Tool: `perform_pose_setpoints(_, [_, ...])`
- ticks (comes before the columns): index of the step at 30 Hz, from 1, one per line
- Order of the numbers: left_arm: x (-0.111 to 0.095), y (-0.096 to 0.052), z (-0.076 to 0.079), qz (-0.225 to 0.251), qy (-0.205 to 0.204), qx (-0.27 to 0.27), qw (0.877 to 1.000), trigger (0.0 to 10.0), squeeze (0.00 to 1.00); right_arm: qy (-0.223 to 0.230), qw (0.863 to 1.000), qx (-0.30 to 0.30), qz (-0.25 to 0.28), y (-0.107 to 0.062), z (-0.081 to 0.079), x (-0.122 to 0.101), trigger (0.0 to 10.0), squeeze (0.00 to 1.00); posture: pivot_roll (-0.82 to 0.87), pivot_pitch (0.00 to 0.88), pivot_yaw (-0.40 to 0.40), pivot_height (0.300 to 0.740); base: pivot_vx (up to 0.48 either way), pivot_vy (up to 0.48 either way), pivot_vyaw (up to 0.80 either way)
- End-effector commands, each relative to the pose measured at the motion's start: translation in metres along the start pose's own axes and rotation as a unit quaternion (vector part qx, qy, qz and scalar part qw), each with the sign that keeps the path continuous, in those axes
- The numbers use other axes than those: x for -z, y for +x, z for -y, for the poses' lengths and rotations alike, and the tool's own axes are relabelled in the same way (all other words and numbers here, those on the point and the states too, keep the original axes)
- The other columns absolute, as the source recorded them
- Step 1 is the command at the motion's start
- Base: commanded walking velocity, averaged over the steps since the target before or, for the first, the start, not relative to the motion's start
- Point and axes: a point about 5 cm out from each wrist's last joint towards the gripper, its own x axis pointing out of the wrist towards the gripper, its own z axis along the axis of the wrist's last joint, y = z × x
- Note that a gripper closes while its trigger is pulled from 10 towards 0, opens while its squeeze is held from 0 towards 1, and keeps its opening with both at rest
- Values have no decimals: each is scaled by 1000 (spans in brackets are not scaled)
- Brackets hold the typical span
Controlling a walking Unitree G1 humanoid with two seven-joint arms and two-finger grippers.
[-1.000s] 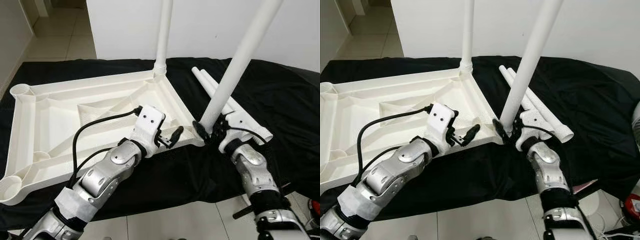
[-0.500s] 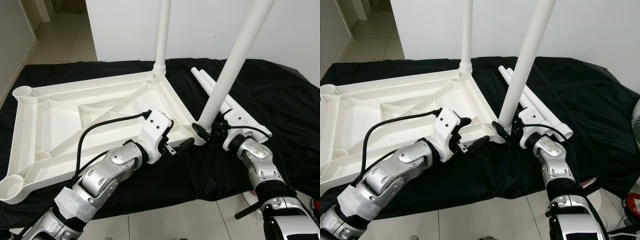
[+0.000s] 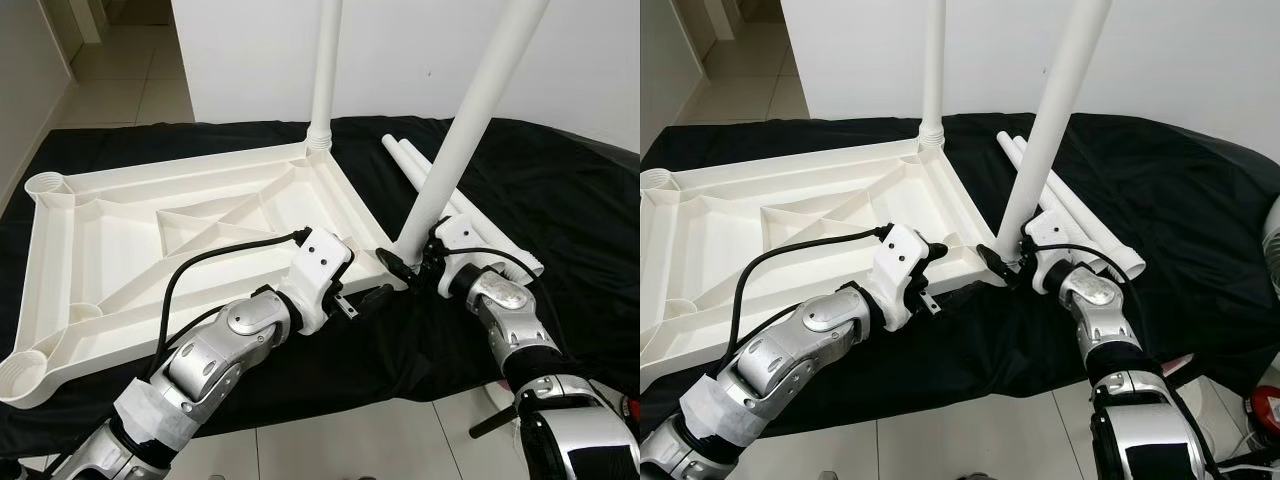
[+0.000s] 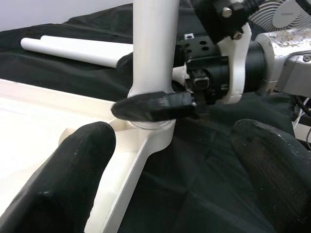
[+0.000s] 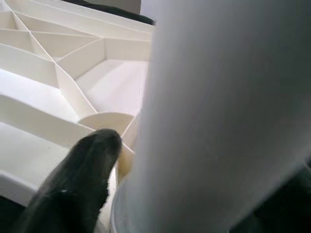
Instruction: Building children table
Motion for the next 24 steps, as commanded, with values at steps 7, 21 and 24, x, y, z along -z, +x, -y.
perform_pose_setpoints(7, [2, -1, 2, -9, -2, 33, 999, 10000, 0, -7, 1000, -13, 0, 10, -3, -3, 0, 0, 31, 36, -15, 740, 0, 0, 0])
perform_pose_setpoints(21, [0, -2, 2, -5, -5, 25, 1000, 10000, 0, 61, 997, 16, -40, 8, -2, 14, 10000, 0, 34, 51, -26, 740, 0, 0, 0])
perform_pose_setpoints(24, [-1, -2, 2, -4, -5, 26, 1000, 10000, 0, 81, 995, 30, -42, 7, -2, 18, 10000, 0, 33, 51, -26, 740, 0, 0, 0])
